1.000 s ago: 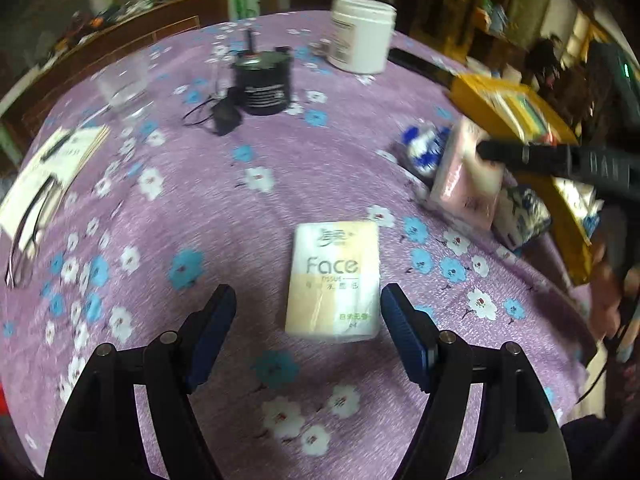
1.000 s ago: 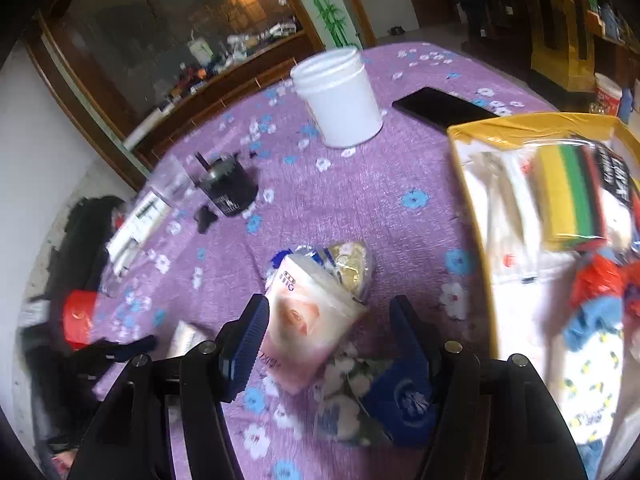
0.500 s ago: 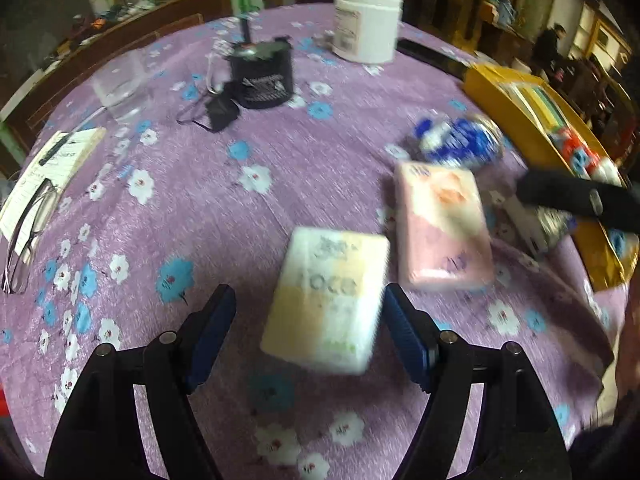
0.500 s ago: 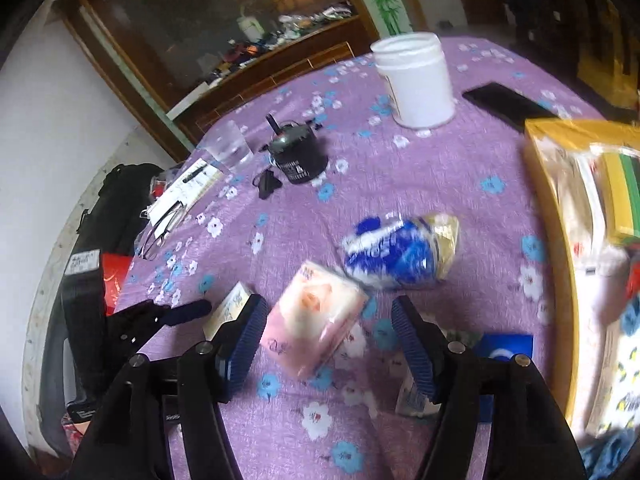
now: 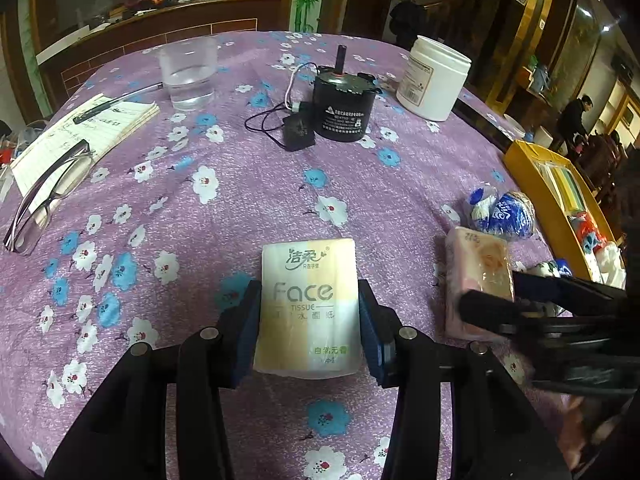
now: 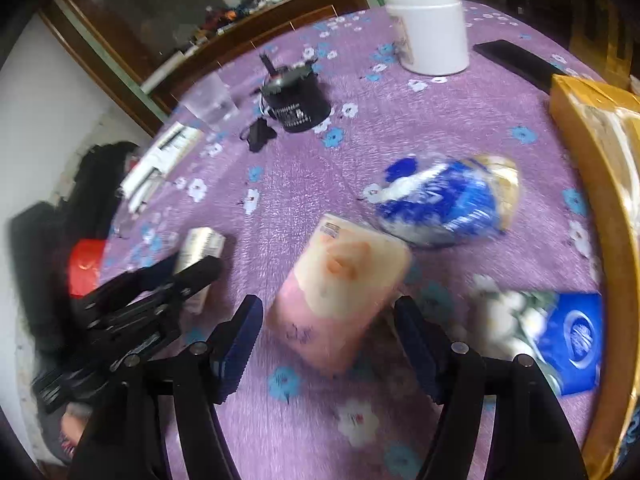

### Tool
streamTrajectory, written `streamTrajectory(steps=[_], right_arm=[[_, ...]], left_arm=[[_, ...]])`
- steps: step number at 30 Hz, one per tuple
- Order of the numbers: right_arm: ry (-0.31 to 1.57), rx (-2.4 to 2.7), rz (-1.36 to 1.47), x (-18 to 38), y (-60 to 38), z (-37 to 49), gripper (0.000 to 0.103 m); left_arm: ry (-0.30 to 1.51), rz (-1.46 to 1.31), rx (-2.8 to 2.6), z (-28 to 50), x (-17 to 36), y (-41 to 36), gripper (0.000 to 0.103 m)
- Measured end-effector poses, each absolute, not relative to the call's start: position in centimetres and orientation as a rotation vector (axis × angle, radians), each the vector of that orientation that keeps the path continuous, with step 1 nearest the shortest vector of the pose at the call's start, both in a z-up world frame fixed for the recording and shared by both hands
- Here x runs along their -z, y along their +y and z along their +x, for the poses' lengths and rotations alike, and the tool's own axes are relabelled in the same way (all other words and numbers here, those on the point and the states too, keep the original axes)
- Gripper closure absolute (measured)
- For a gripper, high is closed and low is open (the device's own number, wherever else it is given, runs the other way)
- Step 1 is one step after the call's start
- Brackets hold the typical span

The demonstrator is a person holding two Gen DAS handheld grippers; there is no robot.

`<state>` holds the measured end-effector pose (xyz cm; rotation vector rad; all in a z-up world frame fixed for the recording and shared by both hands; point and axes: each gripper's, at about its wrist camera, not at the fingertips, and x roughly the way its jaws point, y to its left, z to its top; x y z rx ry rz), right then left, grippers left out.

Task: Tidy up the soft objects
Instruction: 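Grasp the white Face pack with the left while the right grasps the pink tissue pack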

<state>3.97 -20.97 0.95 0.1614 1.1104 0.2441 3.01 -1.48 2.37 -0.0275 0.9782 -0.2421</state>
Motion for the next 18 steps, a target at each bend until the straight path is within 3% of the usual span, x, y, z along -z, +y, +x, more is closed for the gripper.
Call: streamTrajectory(steps=[2, 4, 6, 8, 18], right_arm=[[1.089, -0.214, 0.089, -0.7, -19.6, 4.3, 0.028], [1.043, -0.209, 0.011, -0.6, -18.7, 3.9, 0.034], [1.012, -0.214, -0.007, -0.6, -18.7, 3.4, 0.047], [0.979, -0.246, 0.027, -1.0, -19.5, 2.7, 0.05], [0.857, -0.332, 0.176, -1.4, -22.0, 1.4, 0.05]], left_arm=[[0.974, -0.031, 0.235, 3.0, -2.4, -1.3, 0.06], [0.973, -0.039, 0.233, 3.0, -2.5, -1.0, 0.06], [0.971, -0.051, 0.229, 3.0, -2.5, -0.7, 0.06], [0.969, -0.056, 0.233, 3.0, -2.5, -0.7, 0.06], [0.931, -0.03, 0.246, 2.6, -2.8, -1.5, 0.06]])
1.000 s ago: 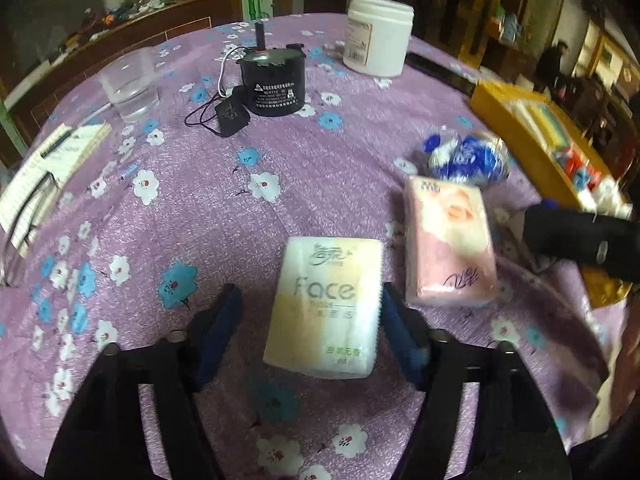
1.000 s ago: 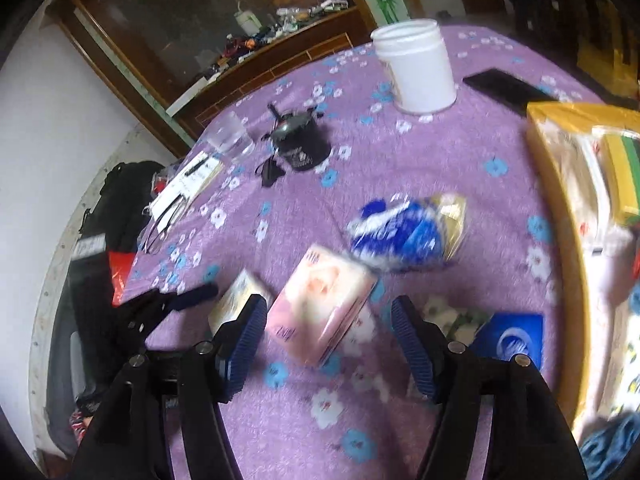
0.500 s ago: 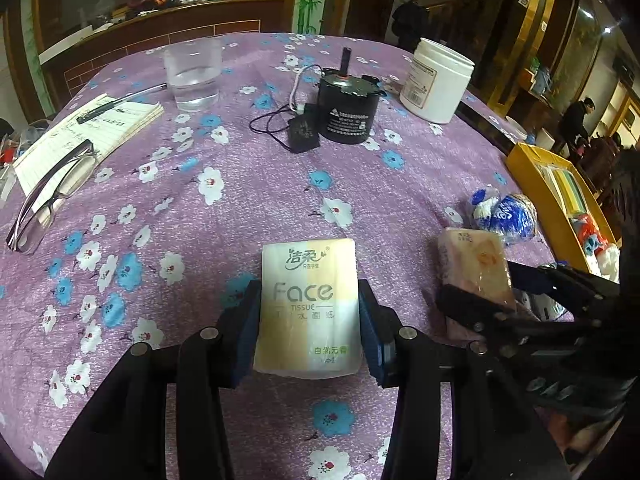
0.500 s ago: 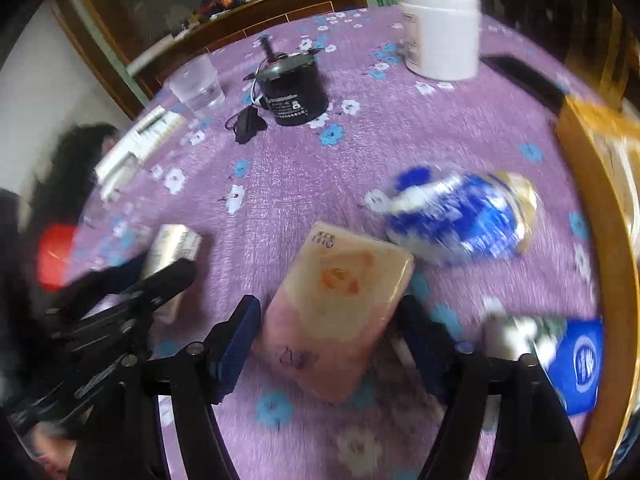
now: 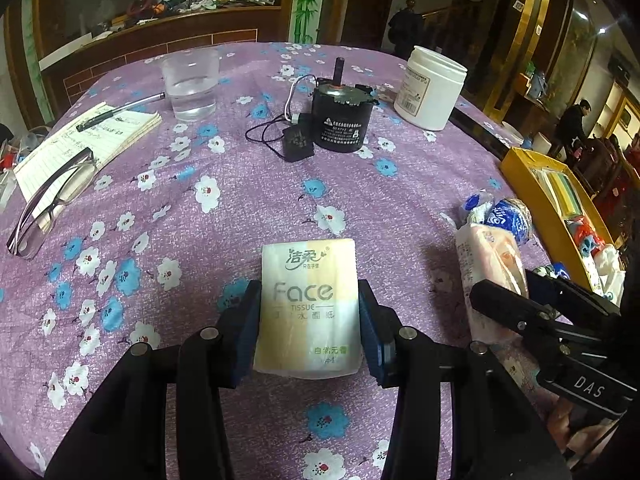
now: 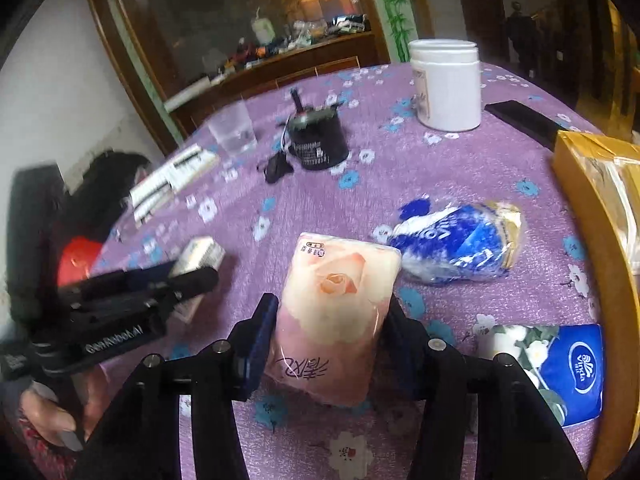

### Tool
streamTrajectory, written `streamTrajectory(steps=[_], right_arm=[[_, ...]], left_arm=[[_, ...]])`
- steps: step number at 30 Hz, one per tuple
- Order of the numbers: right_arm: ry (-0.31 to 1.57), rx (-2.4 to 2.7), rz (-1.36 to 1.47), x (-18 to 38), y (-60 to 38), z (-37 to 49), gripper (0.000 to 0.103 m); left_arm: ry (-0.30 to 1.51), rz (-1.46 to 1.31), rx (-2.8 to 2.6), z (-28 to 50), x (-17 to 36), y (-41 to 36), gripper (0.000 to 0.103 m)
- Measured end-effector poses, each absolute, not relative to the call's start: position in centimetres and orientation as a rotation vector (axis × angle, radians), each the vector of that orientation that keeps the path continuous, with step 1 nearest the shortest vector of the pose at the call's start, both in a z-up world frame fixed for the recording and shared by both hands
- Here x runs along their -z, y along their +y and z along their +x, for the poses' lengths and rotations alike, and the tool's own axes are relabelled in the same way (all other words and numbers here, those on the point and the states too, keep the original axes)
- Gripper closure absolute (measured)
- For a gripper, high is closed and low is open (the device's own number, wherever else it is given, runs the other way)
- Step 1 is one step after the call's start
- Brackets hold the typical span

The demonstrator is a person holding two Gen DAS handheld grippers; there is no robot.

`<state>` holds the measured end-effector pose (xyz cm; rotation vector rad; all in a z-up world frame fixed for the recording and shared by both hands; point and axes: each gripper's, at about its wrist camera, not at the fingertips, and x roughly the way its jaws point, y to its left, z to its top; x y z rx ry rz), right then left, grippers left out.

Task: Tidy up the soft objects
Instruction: 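Grasp the white Face pack with the left while the right grasps the pink tissue pack, then lift both tissue packs and carry them over the tray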

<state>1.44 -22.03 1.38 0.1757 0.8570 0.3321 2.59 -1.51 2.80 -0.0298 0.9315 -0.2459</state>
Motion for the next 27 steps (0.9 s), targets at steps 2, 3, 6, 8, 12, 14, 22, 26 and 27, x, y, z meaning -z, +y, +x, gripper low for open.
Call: streamTrajectory(steps=[2, 3, 6, 8, 12, 14, 22, 26, 27], right_arm=[[0.856, -0.339, 0.194, -1.4, -22.3, 1.5, 0.05], [0.85, -0.339, 0.199, -1.4, -22.4, 1.4, 0.05], [0.833, -0.334, 0.179, -1.6, -22.1, 1.2, 0.05], [0.806, -0.33, 0.15, -2.1, -21.7, 0.8, 0.05], [0.771, -0.324, 0.112, -2.5, -21.1, 0.3, 0.05], [0.768, -0.315, 0.113, -2.6, -21.2, 0.3, 0.05], [0.755, -0.272, 0.093, -2.7, -21.3, 0.1, 0.05], [0.771, -0.264, 0.099, -2.6, -21.4, 0.1, 0.049], [0.774, -0.265, 0.101, -2.7, -21.5, 0.1, 0.049]], left_arm=[[0.918, -0.026, 0.24, 2.5, -2.9, -1.6, 0.06], [0.911, -0.025, 0.237, 2.5, -3.0, -1.6, 0.06], [0.877, -0.009, 0.21, 2.3, -3.4, -1.7, 0.06], [0.851, 0.009, 0.186, 2.1, -3.8, -1.7, 0.06], [0.803, 0.041, 0.152, 1.6, -4.3, -1.9, 0.06], [0.781, 0.056, 0.14, 1.4, -4.6, -2.0, 0.06], [0.673, 0.12, 0.076, 0.1, -6.0, -2.4, 0.06], [0.654, 0.134, 0.069, -0.1, -6.2, -2.5, 0.06], [0.649, 0.136, 0.066, -0.2, -6.3, -2.5, 0.06]])
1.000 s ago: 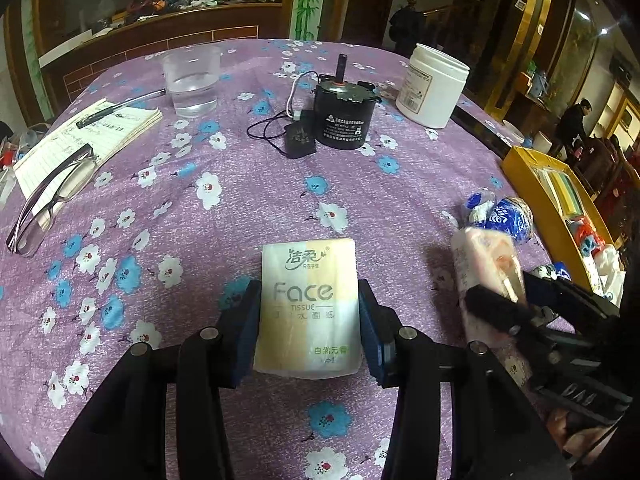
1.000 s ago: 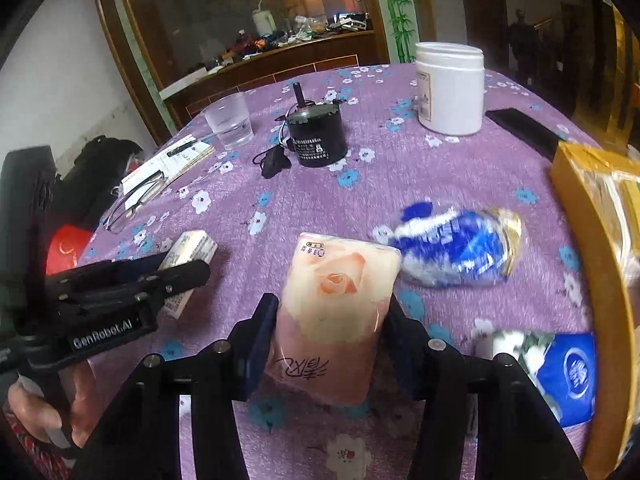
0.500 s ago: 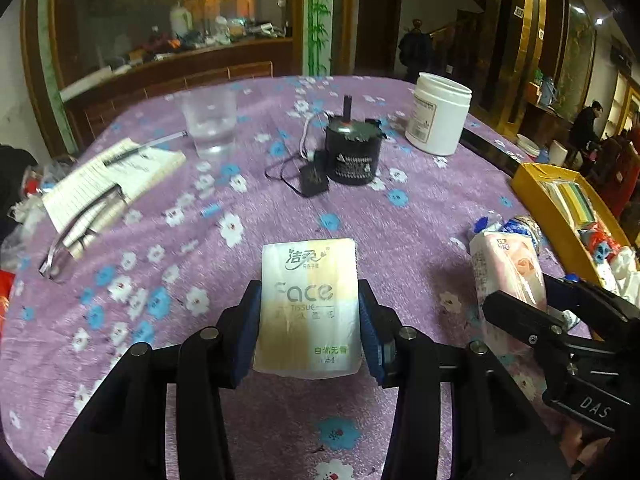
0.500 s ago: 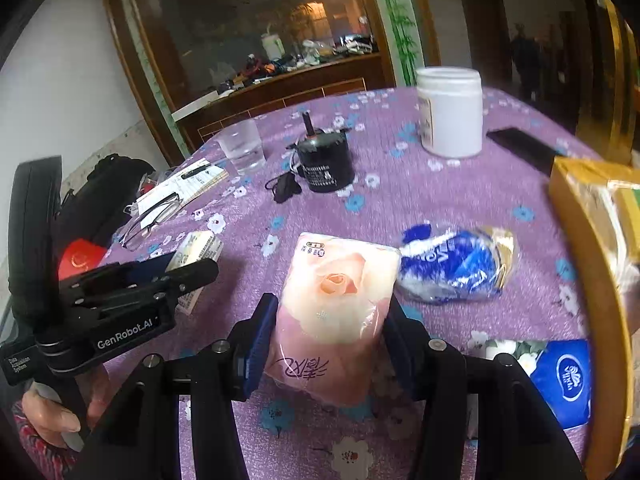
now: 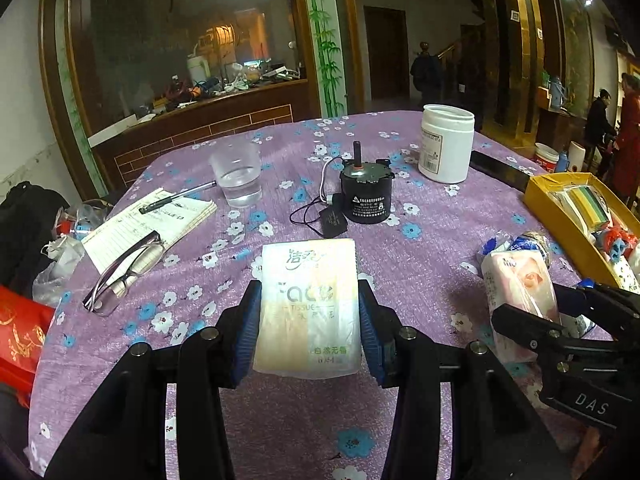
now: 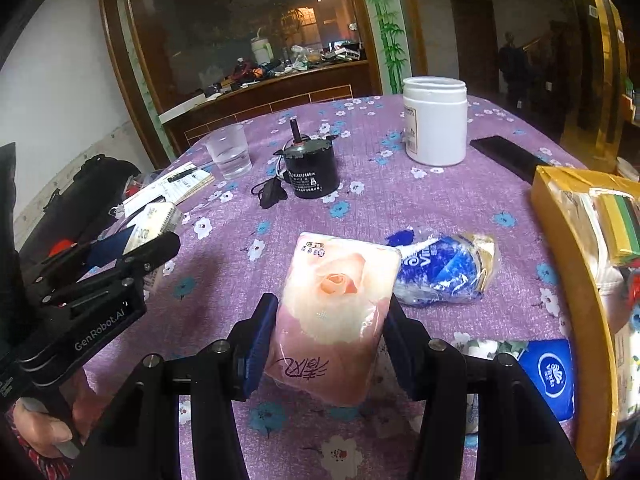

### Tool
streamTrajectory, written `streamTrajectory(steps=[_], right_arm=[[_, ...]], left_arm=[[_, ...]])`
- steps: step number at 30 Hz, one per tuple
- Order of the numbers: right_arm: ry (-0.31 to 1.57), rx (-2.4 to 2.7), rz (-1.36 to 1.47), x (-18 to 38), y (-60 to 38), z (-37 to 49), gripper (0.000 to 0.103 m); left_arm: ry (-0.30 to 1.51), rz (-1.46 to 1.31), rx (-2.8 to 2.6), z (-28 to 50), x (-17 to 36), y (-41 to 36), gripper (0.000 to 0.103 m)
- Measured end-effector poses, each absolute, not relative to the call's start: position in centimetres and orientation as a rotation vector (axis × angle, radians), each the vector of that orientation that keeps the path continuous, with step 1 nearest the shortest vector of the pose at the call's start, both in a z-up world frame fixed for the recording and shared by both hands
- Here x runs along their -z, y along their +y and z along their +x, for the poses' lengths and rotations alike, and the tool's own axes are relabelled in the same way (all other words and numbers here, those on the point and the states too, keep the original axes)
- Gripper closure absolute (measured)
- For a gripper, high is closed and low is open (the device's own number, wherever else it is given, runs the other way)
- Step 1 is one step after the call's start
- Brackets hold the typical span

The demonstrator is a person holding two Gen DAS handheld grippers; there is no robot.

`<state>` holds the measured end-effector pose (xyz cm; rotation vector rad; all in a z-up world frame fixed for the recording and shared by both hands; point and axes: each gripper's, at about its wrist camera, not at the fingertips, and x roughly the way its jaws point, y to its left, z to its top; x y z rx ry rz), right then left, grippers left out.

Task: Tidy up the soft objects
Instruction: 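Lift both tissue packs and carry them over the tray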

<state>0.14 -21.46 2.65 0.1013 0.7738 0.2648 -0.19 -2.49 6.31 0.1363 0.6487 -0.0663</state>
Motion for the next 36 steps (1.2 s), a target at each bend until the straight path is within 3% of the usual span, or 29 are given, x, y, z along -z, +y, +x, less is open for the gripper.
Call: streamTrajectory(steps=[36], right_arm=[[0.723, -0.254, 0.219, -6.3, -28.1, -2.8, 0.049]], left_arm=[[0.623, 0.29, -0.035, -0.7, -5.8, -4.7, 0.06]])
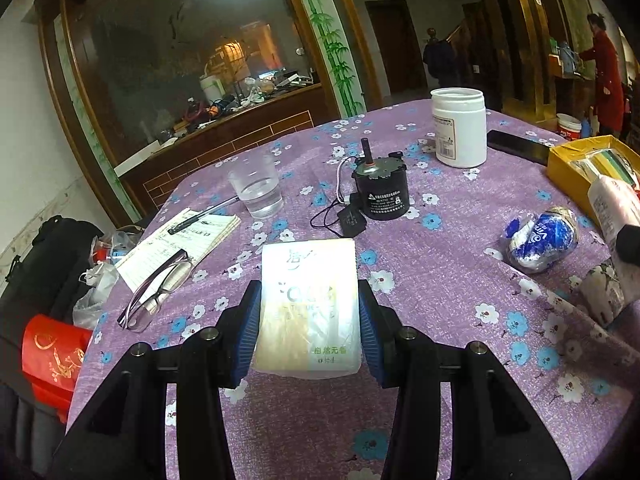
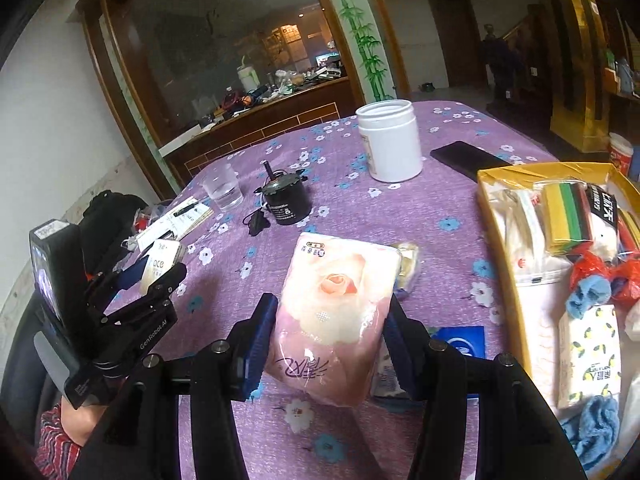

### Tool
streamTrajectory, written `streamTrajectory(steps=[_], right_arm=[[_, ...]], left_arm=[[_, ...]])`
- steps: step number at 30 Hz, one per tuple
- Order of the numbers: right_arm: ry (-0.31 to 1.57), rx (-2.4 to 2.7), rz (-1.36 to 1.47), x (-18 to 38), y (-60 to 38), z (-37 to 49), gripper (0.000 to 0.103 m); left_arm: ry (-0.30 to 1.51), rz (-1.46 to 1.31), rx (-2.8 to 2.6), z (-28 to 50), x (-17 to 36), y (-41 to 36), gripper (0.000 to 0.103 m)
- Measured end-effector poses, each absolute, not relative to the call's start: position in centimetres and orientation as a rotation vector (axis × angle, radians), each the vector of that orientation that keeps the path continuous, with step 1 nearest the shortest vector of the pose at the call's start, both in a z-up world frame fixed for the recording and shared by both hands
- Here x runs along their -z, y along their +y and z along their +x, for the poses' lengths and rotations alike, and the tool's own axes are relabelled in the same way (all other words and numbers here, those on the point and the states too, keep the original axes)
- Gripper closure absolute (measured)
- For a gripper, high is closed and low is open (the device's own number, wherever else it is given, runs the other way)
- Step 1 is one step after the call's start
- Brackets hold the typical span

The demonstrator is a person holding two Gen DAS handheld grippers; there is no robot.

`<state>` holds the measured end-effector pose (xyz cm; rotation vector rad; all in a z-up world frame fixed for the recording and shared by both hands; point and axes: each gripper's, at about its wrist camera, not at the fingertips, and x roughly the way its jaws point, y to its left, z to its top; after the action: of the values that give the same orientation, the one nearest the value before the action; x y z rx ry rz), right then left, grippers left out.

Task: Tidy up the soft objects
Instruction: 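Lift both tissue packs and carry them over the tray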

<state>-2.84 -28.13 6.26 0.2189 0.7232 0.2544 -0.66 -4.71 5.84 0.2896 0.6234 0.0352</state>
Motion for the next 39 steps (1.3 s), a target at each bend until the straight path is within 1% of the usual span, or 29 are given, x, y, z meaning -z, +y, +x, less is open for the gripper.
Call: streamTrajectory(steps=[10, 18, 26, 33, 39], right_arm=[[0.698, -0.232, 0.277, -7.0, -30.9, -3.4, 0.049], [0.655, -0.164, 0.364, -8.0, -36.0, -3.8, 0.049], [0.662, -0.143, 0.411, -7.2, -38.4, -4.2, 0.049], [0.659, -0.153, 0.428, -7.0, -39.3, -4.2, 0.049], [0.63, -0.121, 0.455, -7.4, -41.8, -5.1, 0.049]], left_arm=[[0.717, 0.172, 0.098, -0.4, -6.8, -6.1, 0.06], [0.734, 0.135, 0.154, -0.2, -7.7, -8.5, 0.06], [0.735, 0.129, 0.2, -0.6, -8.3, -11.2, 0.06], [0.729, 0.129, 0.274, -1.2, -9.3, -15.1, 0.06], [0.737, 0.13, 0.391, -2.0, -9.9, -20.7, 0.06]])
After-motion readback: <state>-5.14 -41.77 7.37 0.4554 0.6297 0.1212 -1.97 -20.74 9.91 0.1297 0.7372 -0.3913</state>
